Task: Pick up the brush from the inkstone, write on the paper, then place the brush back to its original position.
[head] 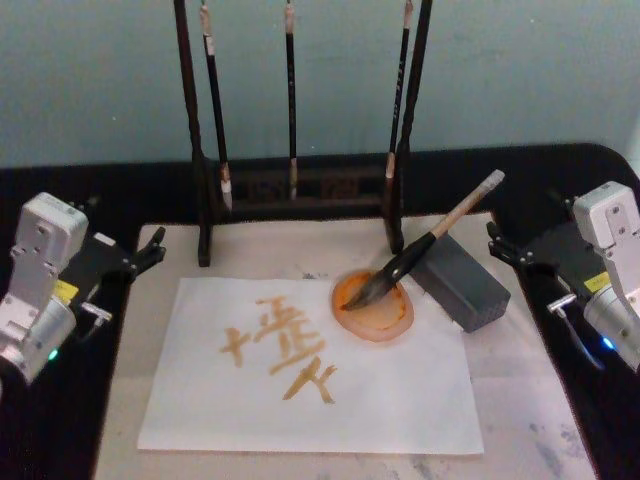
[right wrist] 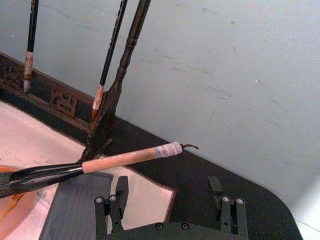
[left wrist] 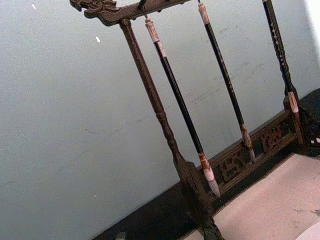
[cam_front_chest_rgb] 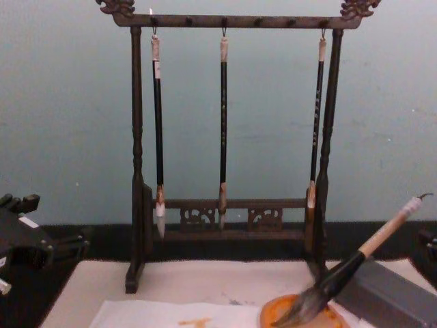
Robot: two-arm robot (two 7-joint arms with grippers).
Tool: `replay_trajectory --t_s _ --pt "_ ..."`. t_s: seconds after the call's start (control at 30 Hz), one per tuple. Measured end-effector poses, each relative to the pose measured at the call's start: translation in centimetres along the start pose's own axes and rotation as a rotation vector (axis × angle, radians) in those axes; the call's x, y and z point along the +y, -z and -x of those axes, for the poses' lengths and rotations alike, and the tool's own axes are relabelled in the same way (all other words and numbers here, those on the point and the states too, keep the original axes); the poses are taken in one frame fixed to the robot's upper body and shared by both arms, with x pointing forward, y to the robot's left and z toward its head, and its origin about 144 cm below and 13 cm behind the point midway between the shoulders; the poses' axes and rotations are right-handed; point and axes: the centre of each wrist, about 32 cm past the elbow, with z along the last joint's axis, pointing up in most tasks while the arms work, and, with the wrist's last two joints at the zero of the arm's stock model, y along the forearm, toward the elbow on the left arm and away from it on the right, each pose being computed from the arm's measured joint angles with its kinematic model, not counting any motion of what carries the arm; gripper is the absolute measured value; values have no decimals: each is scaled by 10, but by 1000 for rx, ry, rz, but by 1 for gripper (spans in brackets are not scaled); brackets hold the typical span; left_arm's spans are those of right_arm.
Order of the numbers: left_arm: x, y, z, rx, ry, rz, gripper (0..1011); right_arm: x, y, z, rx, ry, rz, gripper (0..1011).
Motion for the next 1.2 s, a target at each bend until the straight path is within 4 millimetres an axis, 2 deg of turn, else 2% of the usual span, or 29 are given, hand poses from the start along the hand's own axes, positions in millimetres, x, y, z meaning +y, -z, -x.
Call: replay_trajectory --t_s 1.2 --pt "0 0 0 0 0 0 1010 0 0 0 0 0 0 1000"
